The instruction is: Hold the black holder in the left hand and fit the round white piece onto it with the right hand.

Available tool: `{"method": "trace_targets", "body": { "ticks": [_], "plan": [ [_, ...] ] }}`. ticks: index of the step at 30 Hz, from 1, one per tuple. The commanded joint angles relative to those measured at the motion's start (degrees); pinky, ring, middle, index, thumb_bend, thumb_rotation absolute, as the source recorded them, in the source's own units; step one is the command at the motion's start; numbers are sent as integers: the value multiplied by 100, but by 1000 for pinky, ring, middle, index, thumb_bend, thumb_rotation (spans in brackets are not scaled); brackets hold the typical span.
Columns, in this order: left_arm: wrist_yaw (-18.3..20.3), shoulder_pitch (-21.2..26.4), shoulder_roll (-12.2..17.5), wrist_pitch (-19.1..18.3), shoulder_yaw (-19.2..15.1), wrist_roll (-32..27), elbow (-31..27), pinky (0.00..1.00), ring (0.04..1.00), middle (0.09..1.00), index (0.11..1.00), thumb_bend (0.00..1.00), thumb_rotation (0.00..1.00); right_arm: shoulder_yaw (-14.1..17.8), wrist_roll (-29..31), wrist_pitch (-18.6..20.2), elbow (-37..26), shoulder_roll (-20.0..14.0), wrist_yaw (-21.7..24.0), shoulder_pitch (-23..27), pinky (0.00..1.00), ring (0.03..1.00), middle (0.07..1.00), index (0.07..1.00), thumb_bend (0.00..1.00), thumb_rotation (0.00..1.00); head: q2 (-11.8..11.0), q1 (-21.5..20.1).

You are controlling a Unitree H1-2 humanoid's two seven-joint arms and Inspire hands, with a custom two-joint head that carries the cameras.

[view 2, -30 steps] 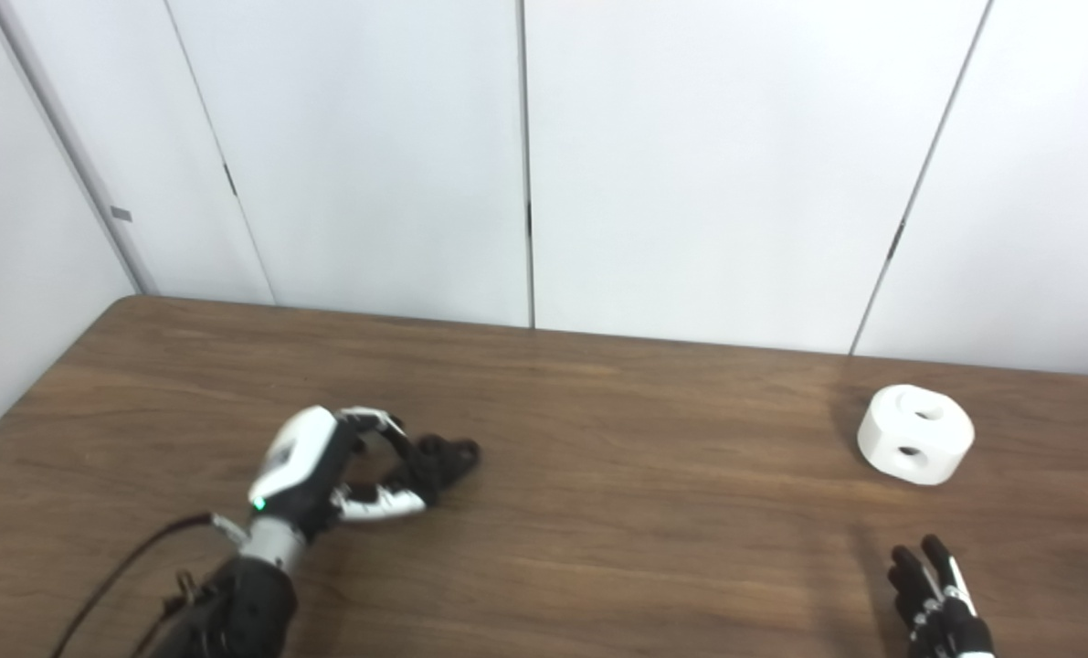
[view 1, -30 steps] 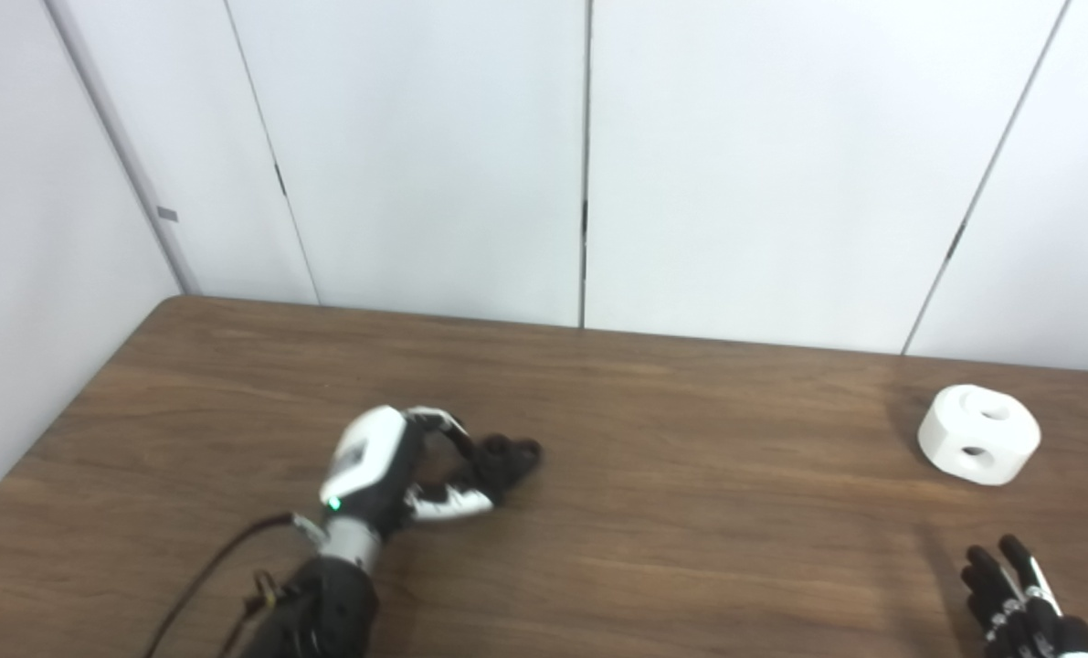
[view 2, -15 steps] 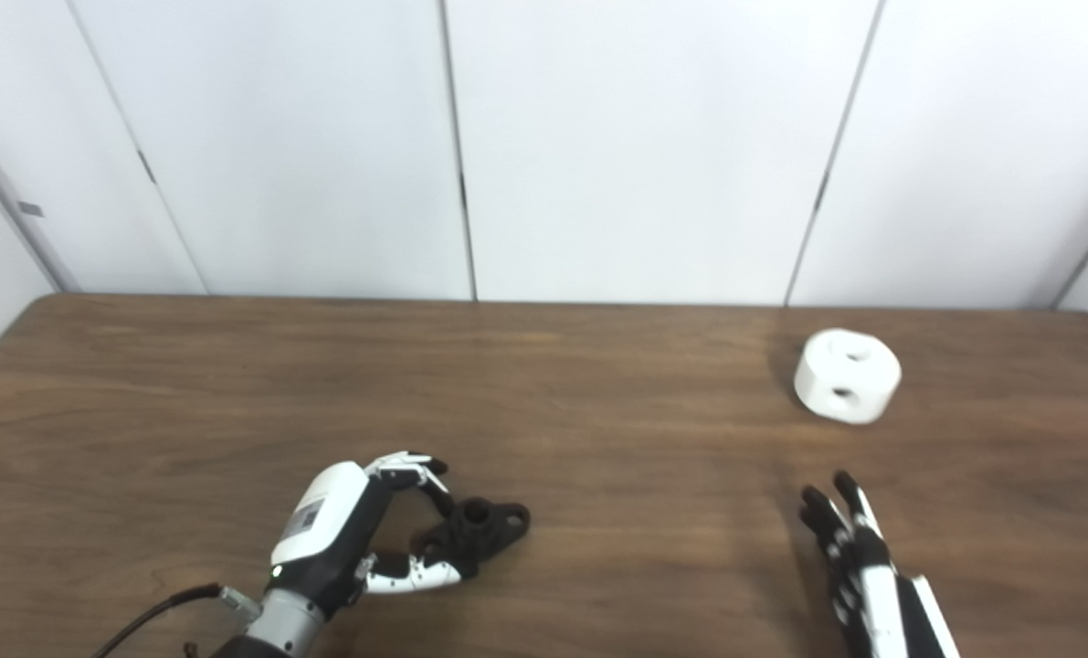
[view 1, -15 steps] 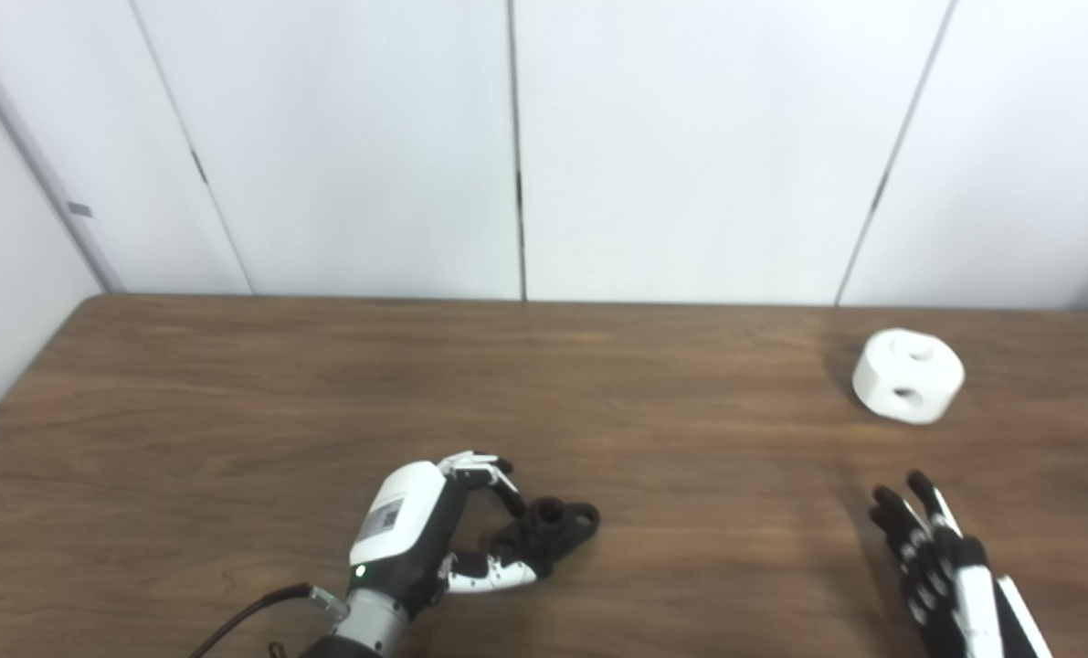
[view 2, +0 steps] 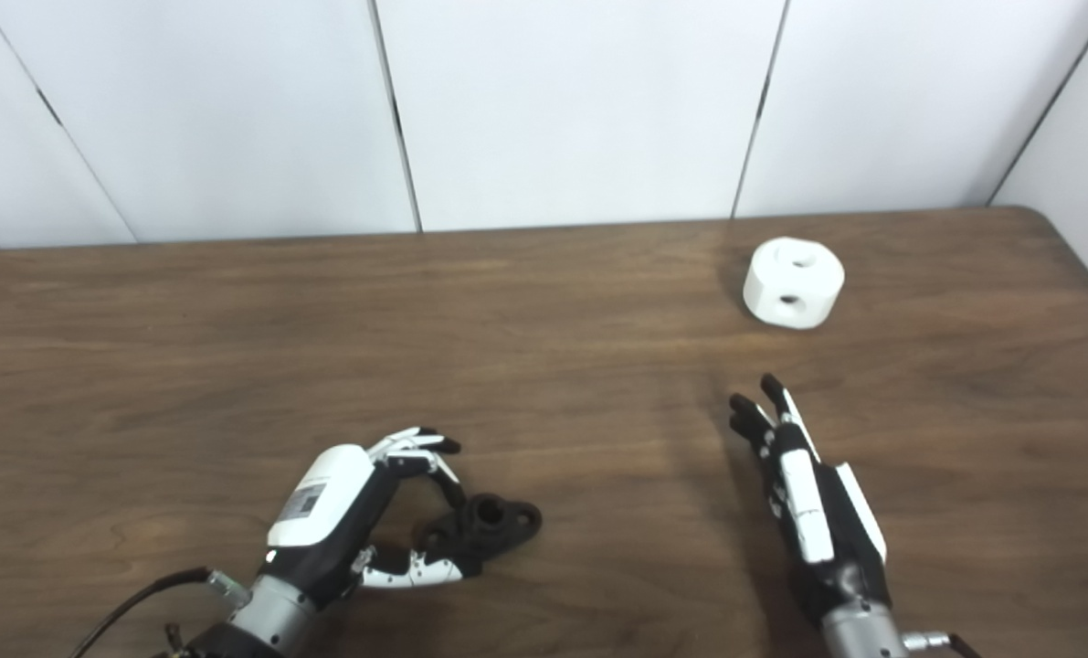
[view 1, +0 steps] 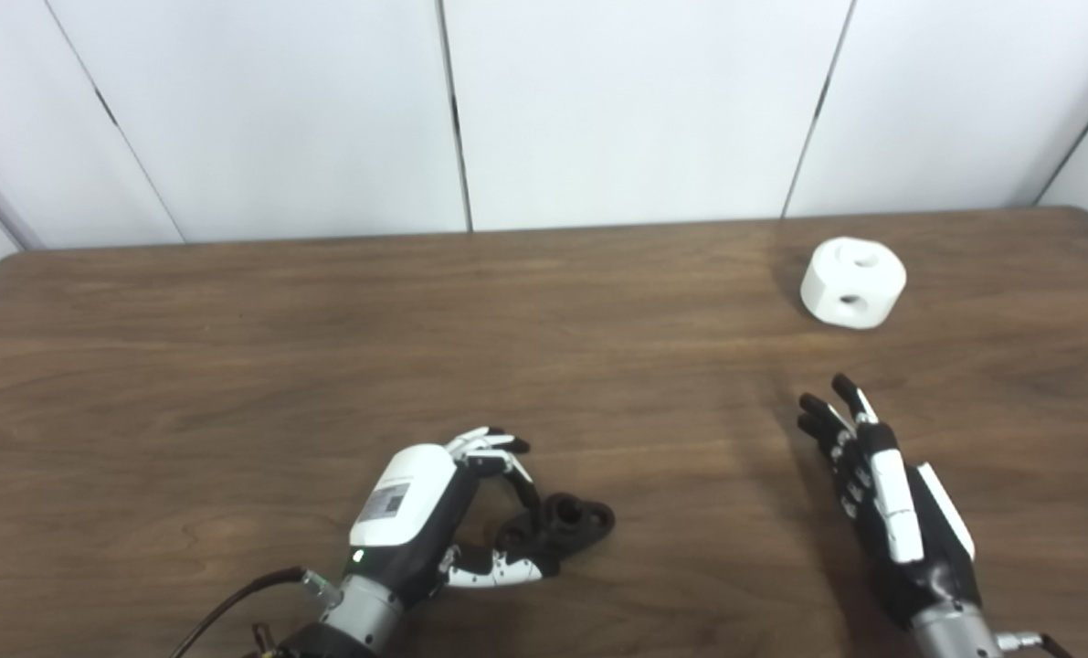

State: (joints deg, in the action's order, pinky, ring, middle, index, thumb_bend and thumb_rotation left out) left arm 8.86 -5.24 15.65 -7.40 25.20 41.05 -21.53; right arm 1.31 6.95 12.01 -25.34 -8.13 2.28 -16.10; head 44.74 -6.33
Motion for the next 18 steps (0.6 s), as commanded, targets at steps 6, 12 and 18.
{"method": "trace_targets", "body": {
  "ticks": [6,12,18],
  "plan": [
    [260,-55,115,298,157,362,155,1000,971,854,486,519,56,-45,-32,136,-278,97,2,91,1000,931,910,1000,611,1000,84,-32],
    [311,-50,129,439,160,485,210,1000,997,865,486,519,56,-7,9,205,-319,57,24,90,1000,932,911,1000,609,1000,106,-18],
    [431,-36,130,425,169,613,200,1000,1000,877,485,519,58,28,38,237,-337,14,42,84,1000,933,915,1000,596,1000,102,1]
  ]
}}
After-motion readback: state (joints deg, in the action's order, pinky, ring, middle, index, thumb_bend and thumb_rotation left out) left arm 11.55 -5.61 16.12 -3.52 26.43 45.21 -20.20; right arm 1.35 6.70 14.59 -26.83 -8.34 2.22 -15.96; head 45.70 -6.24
